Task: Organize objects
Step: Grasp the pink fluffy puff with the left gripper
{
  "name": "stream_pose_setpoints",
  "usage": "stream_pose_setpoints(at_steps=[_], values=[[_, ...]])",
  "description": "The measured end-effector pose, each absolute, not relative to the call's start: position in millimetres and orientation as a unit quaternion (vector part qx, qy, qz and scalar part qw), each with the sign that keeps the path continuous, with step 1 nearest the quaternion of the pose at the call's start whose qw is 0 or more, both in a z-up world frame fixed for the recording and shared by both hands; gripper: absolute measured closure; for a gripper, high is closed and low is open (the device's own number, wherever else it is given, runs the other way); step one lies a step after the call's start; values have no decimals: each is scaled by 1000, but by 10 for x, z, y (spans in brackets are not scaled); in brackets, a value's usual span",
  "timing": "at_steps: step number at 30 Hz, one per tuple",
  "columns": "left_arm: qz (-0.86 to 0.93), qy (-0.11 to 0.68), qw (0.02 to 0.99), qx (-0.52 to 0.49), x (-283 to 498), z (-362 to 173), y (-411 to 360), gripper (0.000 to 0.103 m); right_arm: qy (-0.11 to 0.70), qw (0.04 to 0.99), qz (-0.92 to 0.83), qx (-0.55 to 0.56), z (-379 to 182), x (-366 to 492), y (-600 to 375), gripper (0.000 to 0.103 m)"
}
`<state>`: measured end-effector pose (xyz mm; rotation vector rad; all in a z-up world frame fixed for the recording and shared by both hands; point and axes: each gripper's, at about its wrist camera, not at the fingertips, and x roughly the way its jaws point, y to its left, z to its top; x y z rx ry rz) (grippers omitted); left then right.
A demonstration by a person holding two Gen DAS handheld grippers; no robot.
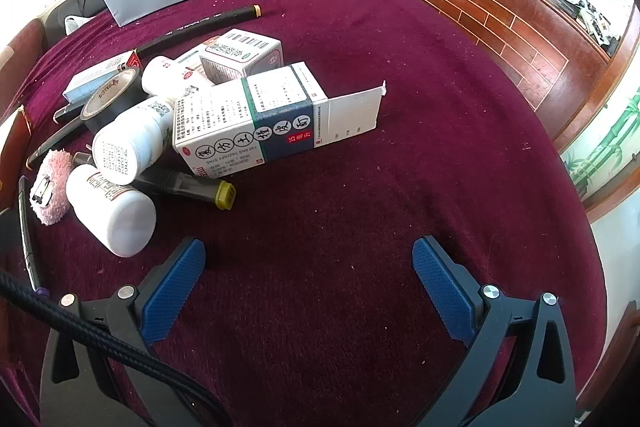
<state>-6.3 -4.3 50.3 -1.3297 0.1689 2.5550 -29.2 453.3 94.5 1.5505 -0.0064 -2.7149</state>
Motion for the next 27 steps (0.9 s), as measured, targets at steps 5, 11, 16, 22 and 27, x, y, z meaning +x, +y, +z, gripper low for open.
stream_pose_setpoints(at_steps=[5, 11, 16, 22, 27], values=[[866, 82, 133, -476, -181, 329, 102, 38, -1, 6, -869, 495, 978, -337, 4516, 0], [864, 77, 124, -482, -231, 240, 34, 44, -2, 2, -871, 491, 974, -331, 4502, 0], [861, 65, 111, -491, -302, 151, -25, 44, -3, 1, -872, 489, 968, -324, 4502, 0], [867, 61, 100, -485, -300, 145, -10, 44, -5, -3, -873, 487, 963, -320, 4503, 0], [871, 59, 88, -480, -306, 138, 7, 42, -5, -3, -874, 486, 966, -322, 4509, 0]])
